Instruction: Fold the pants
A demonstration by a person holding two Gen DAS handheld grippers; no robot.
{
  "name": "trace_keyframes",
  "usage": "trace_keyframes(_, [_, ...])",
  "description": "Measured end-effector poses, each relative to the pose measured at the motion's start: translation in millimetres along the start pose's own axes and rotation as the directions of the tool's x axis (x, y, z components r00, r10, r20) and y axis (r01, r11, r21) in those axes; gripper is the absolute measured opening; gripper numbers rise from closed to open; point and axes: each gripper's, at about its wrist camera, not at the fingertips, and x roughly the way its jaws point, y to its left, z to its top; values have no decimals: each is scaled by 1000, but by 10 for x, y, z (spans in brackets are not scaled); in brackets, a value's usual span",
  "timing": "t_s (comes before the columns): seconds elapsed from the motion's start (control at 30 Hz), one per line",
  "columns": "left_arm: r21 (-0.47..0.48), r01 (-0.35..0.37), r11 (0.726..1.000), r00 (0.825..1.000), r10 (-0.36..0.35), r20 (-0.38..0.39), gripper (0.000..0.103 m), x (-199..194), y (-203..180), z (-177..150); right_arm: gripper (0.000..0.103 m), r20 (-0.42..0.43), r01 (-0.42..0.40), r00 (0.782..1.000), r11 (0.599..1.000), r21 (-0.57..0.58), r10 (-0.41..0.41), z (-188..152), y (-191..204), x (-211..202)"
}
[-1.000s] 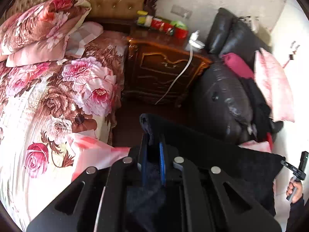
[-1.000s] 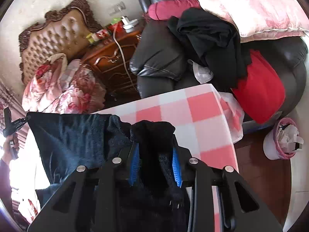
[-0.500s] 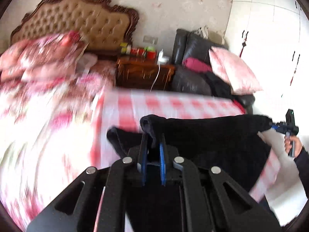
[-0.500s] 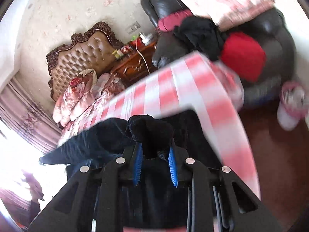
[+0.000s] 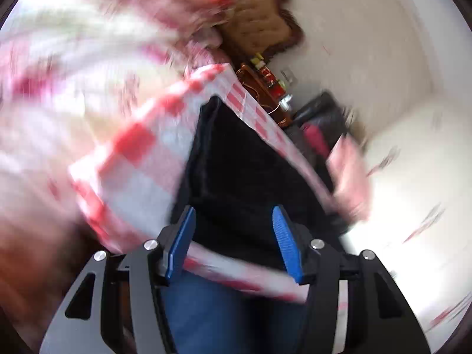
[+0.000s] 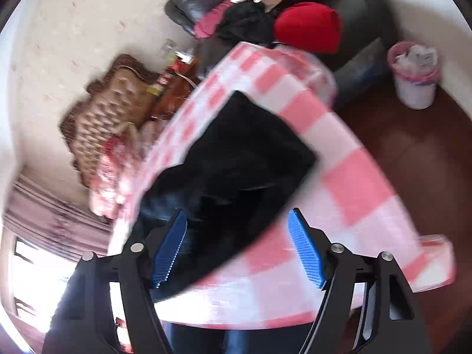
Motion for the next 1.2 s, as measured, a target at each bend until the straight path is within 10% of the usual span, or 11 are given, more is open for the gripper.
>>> trace_keyframes(0.2, [-321, 64, 945, 996, -80, -37, 49, 317, 109, 45, 77, -65, -46, 996, 993, 113, 54, 11, 81, 268])
trace_keyframes(0.4, [-329, -95, 939, 994, 70, -85, 49, 557, 108, 110, 77, -80, -32, 996, 981, 190, 48, 1, -7, 403])
trace_keyframes(0.83, [-316, -139, 939, 988, 110, -109, 48, 884, 117, 146, 78, -29, -111, 992, 957, 269, 123, 181, 31, 461])
trace_keyframes(0.97, [-306, -167, 937, 983, 136, -121, 32, 979, 134, 195, 78, -49, -53, 996, 963, 263, 68, 284, 89, 680])
trace_keyframes(1.0, [-298, -188, 936, 979, 154, -133, 16, 1003, 133, 213, 62, -60, -28, 997, 962, 272, 46, 294, 62, 738])
trace_keyframes(1.03, [-288, -205, 936, 975, 169, -144, 5, 1022, 139, 235, 23, -72, -15, 997, 962, 271, 36, 299, 52, 793])
trace_keyframes(1.07, [-279, -225, 933, 969, 185, -162, 5, 1048, 132, 272, 13, -95, 6, 995, 967, 255, 19, 330, 67, 860])
trace_keyframes(1.2, [-229, -202, 952, 972, 166, -169, 4, 1052, -237, 742, 11, -100, -2, 995, 976, 218, 24, 716, 281, 873])
